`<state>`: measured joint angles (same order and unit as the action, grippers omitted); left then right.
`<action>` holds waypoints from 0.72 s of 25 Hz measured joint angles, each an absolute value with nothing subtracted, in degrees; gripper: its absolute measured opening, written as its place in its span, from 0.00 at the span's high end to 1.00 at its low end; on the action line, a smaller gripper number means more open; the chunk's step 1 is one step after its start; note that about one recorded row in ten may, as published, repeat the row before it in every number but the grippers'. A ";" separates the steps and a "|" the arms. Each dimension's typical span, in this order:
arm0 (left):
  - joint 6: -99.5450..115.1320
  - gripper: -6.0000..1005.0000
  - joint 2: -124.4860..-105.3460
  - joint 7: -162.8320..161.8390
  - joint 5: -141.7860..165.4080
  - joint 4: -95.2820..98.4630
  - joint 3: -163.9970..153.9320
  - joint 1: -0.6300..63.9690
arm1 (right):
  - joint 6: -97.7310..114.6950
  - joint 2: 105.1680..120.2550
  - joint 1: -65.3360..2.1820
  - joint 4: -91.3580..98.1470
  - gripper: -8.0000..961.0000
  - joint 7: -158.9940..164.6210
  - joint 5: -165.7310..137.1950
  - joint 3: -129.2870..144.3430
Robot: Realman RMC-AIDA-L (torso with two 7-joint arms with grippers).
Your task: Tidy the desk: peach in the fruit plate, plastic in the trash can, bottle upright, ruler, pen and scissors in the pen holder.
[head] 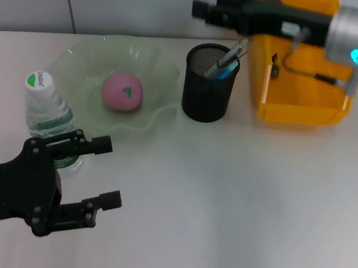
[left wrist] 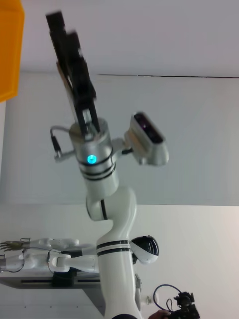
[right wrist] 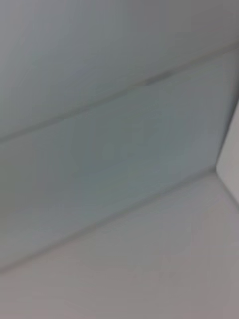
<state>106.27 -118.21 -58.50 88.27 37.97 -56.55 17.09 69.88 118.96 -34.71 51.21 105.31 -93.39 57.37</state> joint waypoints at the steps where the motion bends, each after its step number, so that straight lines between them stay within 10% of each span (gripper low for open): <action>1: 106.45 0.24 -118.21 -58.50 88.27 37.97 -56.55 16.92 | 72.31 118.95 -33.49 51.57 0.20 104.88 -92.23 57.37; 18: 104.72 0.24 -117.15 -63.44 92.37 28.48 -56.42 24.27 | 98.92 115.44 -26.68 36.92 0.18 83.67 -98.59 53.84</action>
<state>104.72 -117.15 -63.44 92.37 28.48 -56.42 24.27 98.92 115.44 -26.68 36.92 83.68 -98.59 53.84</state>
